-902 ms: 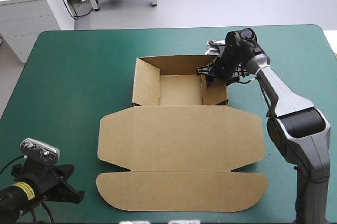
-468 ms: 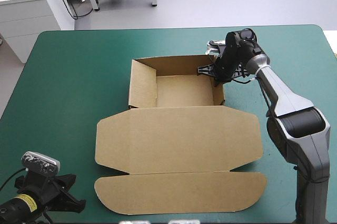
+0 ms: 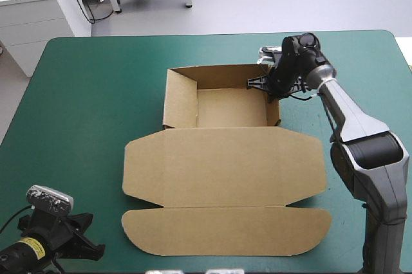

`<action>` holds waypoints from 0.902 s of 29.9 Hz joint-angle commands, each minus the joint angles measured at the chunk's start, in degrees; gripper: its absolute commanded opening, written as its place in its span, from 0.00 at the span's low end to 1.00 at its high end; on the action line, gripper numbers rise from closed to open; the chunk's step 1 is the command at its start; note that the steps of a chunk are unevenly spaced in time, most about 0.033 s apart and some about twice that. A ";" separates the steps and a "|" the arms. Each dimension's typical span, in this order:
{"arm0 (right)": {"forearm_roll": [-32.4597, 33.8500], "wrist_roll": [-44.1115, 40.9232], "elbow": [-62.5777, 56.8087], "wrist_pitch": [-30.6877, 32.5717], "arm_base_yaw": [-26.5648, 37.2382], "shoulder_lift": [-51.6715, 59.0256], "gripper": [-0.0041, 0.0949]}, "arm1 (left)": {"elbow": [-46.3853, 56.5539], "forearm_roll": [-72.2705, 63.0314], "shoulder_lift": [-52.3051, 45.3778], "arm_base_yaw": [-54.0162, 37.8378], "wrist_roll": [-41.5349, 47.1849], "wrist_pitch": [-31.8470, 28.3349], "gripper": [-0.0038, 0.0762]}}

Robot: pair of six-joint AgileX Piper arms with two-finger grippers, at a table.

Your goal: Fold the box

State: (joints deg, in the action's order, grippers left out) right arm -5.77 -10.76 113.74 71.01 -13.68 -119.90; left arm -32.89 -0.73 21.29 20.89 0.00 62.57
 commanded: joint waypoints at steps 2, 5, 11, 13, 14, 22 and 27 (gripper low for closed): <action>1.65 1.89 1.62 0.78 5.79 7.76 0.04 | -1.41 -0.13 0.57 0.14 0.00 0.59 0.04; 1.55 3.91 1.62 0.78 11.67 9.69 0.04 | -1.08 -0.13 0.57 0.14 0.00 4.48 0.04; 3.60 9.32 0.88 0.78 23.88 12.75 0.04 | -0.23 0.18 0.57 0.14 1.17 6.20 0.04; 3.18 10.76 0.53 0.78 28.52 12.87 0.04 | 0.36 0.37 0.57 0.14 2.70 6.20 0.04; 2.54 10.76 0.59 0.78 30.74 12.87 0.04 | 0.53 0.33 0.57 0.14 2.81 6.20 0.04; 0.17 11.08 0.50 0.68 43.35 11.96 0.04 | 1.63 0.33 0.57 0.14 2.81 5.95 0.04; 0.68 11.08 0.50 0.68 45.84 11.27 0.04 | 1.63 0.22 0.57 0.14 2.81 5.86 0.04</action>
State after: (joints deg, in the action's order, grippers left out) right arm -3.95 0.00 112.74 71.31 31.35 -111.62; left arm -29.92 0.00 21.23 20.89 2.27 70.72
